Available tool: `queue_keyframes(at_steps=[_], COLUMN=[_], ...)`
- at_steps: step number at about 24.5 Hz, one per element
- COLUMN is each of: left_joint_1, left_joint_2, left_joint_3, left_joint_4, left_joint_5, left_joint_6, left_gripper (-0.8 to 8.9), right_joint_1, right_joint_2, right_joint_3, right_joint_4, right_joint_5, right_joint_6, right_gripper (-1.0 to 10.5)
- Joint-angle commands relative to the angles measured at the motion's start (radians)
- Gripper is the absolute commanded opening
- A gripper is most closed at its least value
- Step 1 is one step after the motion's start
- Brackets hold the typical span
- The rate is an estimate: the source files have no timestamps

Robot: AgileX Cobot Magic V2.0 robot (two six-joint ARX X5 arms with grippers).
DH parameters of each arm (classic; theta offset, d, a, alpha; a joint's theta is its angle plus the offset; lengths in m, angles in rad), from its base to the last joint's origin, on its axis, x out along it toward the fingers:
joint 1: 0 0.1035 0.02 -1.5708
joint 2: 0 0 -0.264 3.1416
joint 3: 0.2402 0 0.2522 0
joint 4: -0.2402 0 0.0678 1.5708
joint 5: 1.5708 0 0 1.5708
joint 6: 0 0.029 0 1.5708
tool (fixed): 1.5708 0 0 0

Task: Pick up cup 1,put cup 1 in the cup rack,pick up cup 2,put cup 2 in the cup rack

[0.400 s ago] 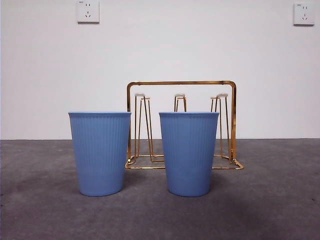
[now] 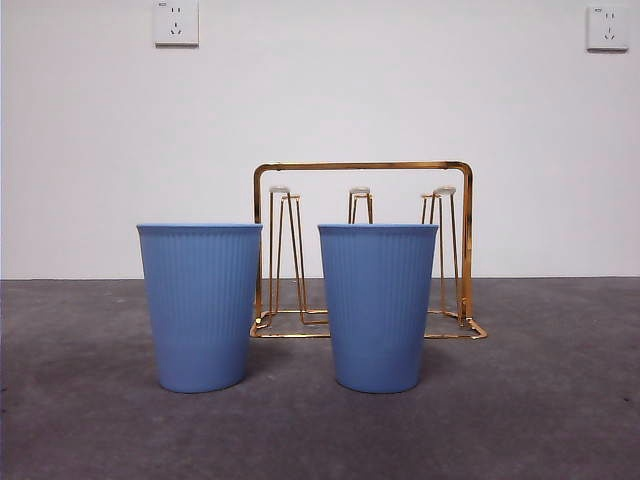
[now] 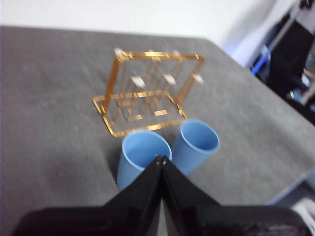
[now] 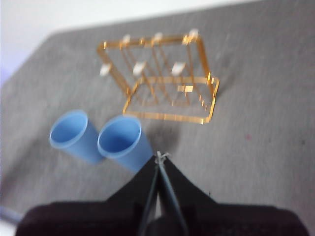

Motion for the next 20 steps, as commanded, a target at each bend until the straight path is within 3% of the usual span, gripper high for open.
queue_keyframes(at_steps=[1, 7, 15, 16, 19, 20], left_joint_1=[-0.015, -0.051, -0.066, -0.067, -0.067, -0.067], left_joint_2=[0.044, 0.128, 0.171, 0.174, 0.187, 0.193], left_joint_3=[0.053, 0.129, 0.132, 0.132, 0.132, 0.132], left_joint_4=[-0.077, -0.183, -0.186, -0.185, -0.161, -0.155], left_joint_5=[0.004, 0.004, 0.005, 0.005, 0.005, 0.005], left_joint_6=[0.080, 0.141, 0.145, 0.145, 0.144, 0.143], left_gripper=[-0.06, -0.06, 0.24, 1.18, 5.92, 6.62], right_joint_1=[0.000, 0.000, 0.000, 0.000, 0.001, 0.001], right_joint_2=[0.050, 0.145, 0.179, 0.182, 0.196, 0.205], right_joint_3=[0.055, 0.142, 0.162, 0.162, 0.162, 0.162], right_joint_4=[-0.087, -0.227, -0.233, -0.226, -0.205, -0.195], right_joint_5=[-0.020, -0.027, -0.028, -0.040, -0.119, -0.140], right_joint_6=[-0.095, -0.192, -0.196, -0.196, -0.188, -0.185], right_gripper=[-0.1, -0.1, 0.4, 1.3, 4.1, 4.5])
